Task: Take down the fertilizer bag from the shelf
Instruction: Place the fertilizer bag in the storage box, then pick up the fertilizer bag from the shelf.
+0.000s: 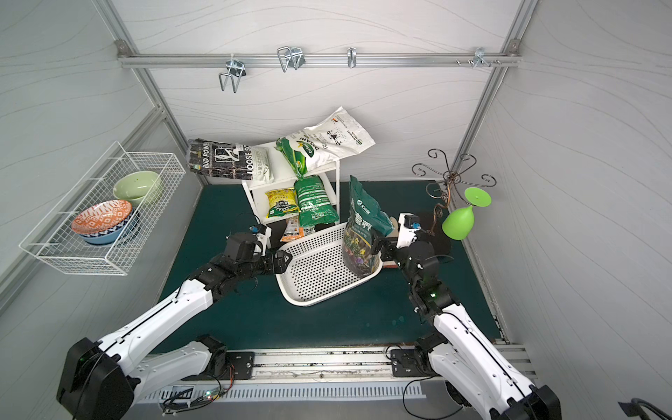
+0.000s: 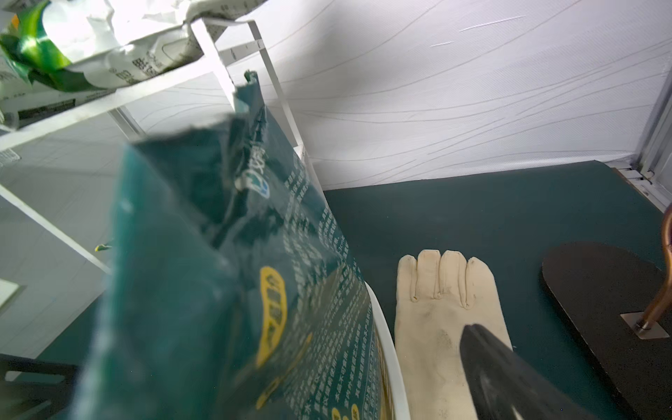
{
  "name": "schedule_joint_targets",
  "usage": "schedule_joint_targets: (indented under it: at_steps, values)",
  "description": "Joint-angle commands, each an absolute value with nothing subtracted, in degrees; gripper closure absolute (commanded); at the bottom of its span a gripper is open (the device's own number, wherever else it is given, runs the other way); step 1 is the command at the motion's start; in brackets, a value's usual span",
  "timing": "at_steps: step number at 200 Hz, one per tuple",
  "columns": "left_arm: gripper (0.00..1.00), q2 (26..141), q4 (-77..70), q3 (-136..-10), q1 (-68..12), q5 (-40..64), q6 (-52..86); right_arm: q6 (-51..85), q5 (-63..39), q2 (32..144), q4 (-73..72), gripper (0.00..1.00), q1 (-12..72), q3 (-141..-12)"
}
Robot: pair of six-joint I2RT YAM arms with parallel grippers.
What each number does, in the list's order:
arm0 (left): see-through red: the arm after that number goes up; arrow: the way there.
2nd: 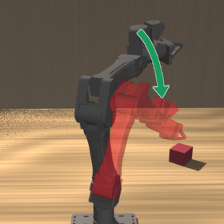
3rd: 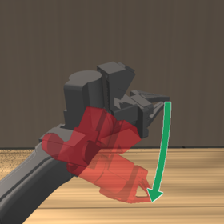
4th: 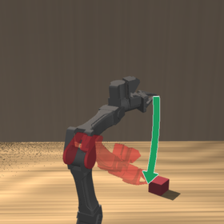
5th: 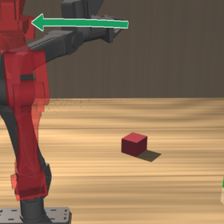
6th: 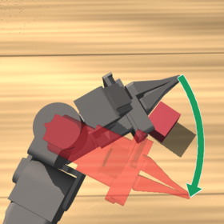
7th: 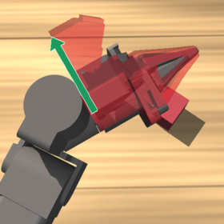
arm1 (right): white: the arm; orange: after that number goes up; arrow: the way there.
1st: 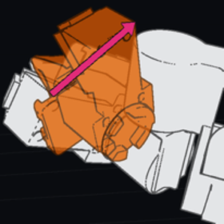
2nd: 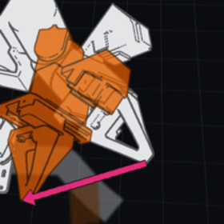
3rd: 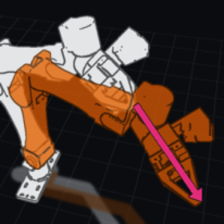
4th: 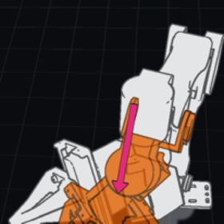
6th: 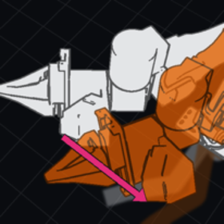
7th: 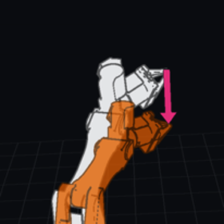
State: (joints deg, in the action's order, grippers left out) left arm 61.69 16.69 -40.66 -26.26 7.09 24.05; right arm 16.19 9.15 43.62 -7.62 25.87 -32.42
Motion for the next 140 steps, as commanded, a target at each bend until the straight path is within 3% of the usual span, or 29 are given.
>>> schedule_joint_targets:
  at_steps: [1,65,118,140]
  values:
    - [0.13,62.4,14.2,-43.8,-26.4,8.0,23.5,17.0,7.8,42.4,-0.3,0.01,25.4,-36.8]
    - [0.13,61.3,15.3,-44.0,-26.3,8.0,22.3,14.8,2.0,49.5,14.1,0.01,25.4,-57.3]
    - [0.13,61.1,14.6,-43.2,-26.3,9.0,22.4,16.4,-2.5,62.1,19.4,0.01,24.7,-74.4]
    - [0.13,60.9,14.6,-42.9,-26.4,9.6,21.7,22.4,-9.6,70.0,20.3,0.01,20.8,-82.8]
